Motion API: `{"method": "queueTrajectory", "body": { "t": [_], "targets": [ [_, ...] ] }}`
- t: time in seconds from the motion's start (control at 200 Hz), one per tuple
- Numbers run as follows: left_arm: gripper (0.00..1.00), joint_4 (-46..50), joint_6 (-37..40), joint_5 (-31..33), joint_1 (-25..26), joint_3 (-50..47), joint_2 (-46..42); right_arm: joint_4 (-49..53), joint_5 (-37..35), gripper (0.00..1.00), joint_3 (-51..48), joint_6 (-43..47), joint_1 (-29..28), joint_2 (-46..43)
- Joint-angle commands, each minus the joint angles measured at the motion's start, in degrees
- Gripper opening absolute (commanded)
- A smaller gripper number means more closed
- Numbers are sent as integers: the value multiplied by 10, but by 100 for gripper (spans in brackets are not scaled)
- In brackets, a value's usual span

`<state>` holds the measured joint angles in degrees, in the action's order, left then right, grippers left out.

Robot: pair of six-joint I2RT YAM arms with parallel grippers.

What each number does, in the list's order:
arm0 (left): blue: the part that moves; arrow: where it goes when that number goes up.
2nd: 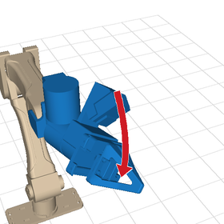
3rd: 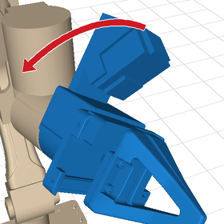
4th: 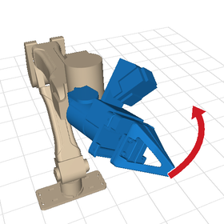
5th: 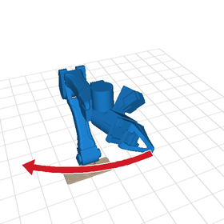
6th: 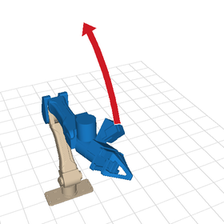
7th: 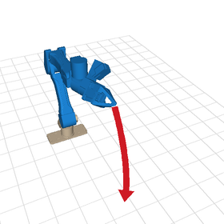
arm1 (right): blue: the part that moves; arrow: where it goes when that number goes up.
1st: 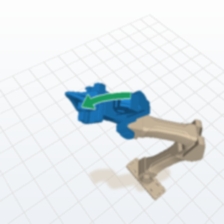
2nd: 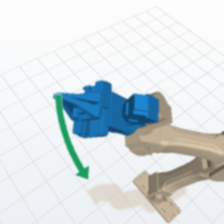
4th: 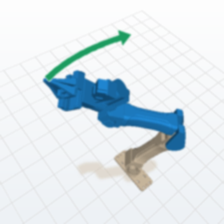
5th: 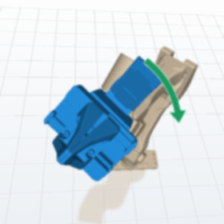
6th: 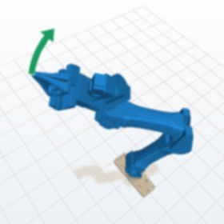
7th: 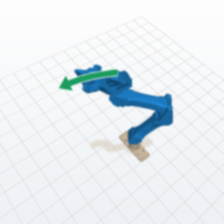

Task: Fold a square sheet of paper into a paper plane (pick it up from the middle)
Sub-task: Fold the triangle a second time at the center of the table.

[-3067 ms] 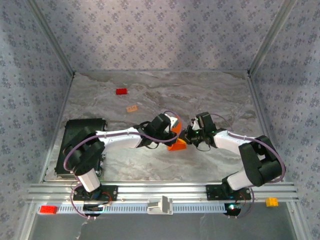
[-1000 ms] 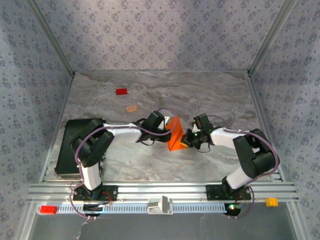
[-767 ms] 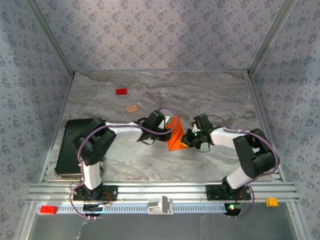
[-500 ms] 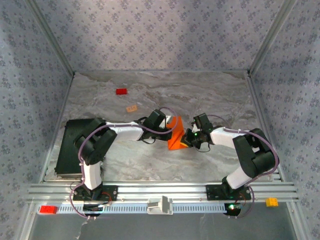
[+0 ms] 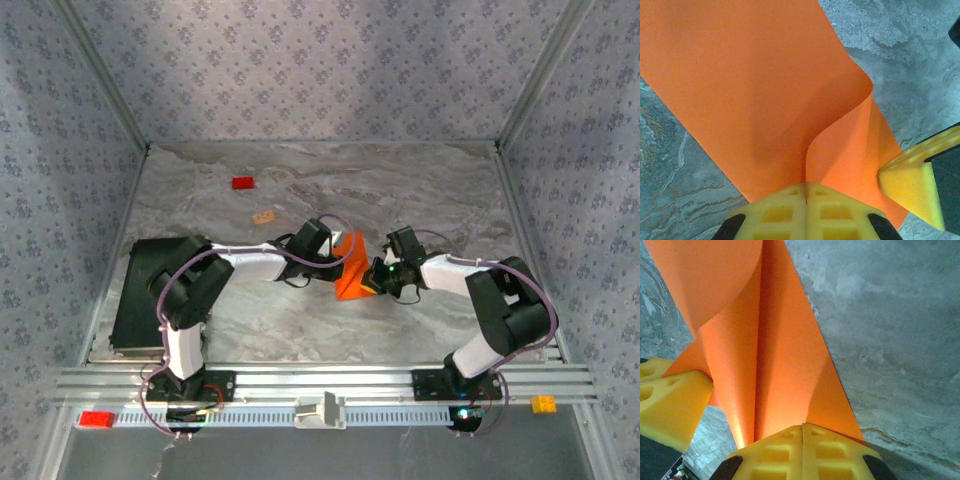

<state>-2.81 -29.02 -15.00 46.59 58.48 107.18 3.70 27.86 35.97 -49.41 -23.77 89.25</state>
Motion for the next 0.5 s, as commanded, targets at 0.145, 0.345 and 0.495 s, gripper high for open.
{"method": "queueTrajectory", "body": {
  "t": [0.145,0.345,0.495],
  "targets": [
    [0,11,1,4,-4,5,8,48,-26,4,0,10,-1,12],
    [0,9,-2,5,-3,4,10,47,-26,4,0,9,-2,11],
    [0,13,-3,7,-4,5,13,49,-27,4,0,9,-2,10]
  ]
}}
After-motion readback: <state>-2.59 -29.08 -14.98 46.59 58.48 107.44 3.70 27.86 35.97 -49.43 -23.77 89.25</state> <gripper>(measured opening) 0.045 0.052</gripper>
